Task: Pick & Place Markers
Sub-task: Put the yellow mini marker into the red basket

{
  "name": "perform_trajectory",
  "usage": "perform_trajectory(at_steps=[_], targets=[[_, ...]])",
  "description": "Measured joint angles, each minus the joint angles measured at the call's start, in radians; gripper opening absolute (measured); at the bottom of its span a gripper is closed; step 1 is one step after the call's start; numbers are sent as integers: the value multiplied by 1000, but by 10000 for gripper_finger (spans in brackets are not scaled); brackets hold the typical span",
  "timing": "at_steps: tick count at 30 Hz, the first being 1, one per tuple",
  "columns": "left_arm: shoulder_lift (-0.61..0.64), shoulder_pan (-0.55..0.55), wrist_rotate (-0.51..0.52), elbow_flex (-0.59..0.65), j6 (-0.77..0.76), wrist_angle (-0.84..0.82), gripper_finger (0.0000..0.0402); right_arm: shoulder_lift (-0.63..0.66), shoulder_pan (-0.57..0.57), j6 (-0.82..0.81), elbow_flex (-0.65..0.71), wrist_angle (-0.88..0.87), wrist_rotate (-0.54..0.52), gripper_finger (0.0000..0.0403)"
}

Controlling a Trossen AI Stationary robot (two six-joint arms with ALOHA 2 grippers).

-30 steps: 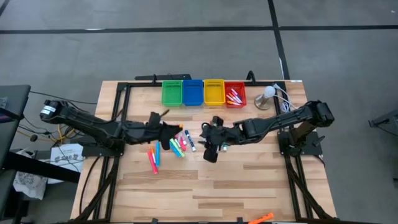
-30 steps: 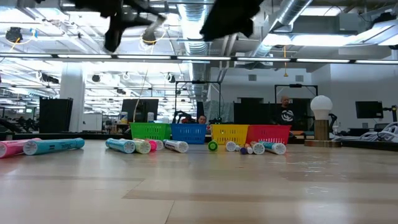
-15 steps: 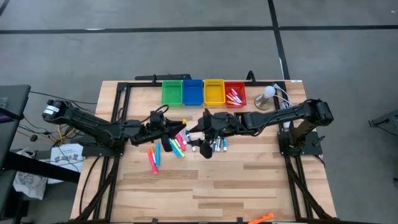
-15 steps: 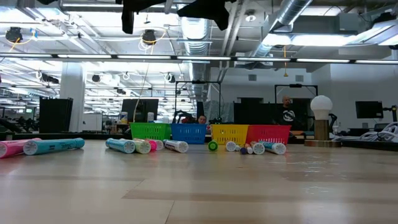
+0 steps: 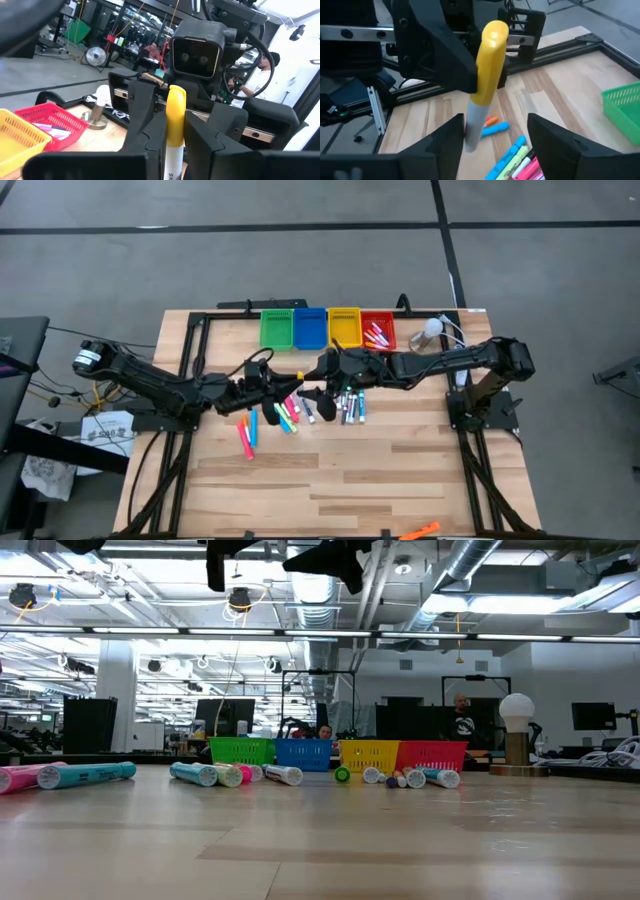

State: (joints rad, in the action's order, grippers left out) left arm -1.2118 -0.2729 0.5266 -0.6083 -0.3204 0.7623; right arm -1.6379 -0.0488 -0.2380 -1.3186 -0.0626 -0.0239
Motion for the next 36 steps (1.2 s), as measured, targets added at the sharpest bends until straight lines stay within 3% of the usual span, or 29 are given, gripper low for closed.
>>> perform_trajectory(at_steps=[4,9,20,36], targets=[[0,0,0,0,3,2,53,0,-1,0,0,4,32,144],[1,-1,0,0,25,7,54,0,0,-3,0,34,85,27],[-2,0,-29,0,29,-6,88,0,12,-22,0,67,130,25],[95,0,44,0,134,-8,216,0,66,-16,0,3,129,25]])
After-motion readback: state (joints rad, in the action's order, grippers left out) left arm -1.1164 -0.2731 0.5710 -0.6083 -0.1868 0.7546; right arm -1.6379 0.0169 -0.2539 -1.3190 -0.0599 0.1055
